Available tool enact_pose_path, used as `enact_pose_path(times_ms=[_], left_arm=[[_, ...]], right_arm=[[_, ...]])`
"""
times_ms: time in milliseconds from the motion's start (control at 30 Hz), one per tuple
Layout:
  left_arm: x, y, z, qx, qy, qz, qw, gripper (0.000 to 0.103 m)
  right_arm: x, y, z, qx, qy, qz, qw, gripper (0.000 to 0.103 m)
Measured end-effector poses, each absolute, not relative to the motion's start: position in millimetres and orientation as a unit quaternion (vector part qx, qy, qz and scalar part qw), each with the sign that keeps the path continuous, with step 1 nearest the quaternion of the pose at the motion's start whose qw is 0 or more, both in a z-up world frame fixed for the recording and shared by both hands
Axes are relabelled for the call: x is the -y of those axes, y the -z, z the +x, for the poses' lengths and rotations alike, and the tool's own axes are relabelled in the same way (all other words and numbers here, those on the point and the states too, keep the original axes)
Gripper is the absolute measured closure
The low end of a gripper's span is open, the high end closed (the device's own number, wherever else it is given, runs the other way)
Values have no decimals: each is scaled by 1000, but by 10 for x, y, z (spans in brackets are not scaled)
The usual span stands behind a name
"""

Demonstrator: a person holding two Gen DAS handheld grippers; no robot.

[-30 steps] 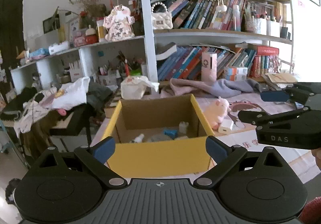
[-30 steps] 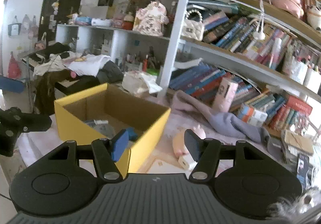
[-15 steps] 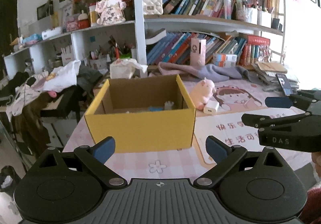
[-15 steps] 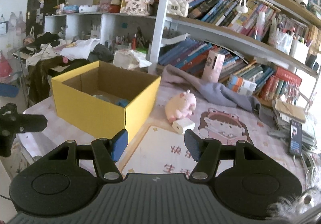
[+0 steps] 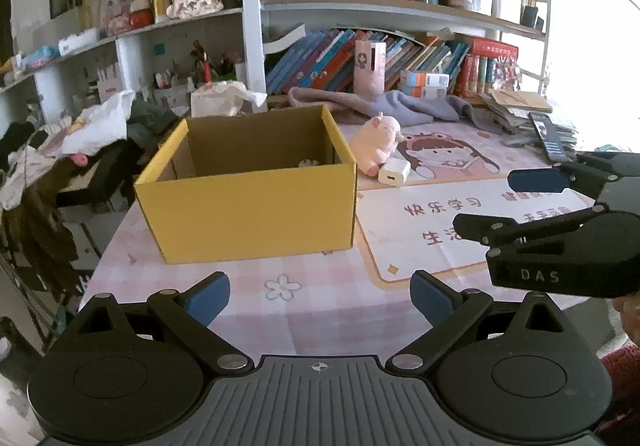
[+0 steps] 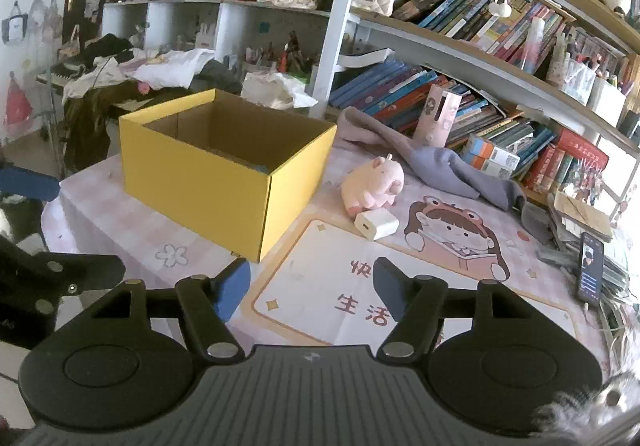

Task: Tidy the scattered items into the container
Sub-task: 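Move both tools toward the pink plush pig and white charger block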

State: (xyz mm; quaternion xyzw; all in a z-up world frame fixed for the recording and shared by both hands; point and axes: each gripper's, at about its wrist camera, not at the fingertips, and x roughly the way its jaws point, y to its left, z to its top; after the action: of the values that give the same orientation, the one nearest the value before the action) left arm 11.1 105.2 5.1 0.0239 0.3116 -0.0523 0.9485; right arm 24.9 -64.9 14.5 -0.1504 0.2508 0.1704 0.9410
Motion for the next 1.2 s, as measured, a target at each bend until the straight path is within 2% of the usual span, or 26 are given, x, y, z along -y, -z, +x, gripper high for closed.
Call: enact_pose_path(times_ms=[700, 1200], left_arm=[[-554, 128, 368, -343, 145, 38, 927, 5], [-137, 136, 672, -337, 202, 63, 917, 5]], right_arm=[[1168, 35, 229, -309, -81, -134, 938, 34], [1589, 29, 392, -319, -27, -118, 940, 34]])
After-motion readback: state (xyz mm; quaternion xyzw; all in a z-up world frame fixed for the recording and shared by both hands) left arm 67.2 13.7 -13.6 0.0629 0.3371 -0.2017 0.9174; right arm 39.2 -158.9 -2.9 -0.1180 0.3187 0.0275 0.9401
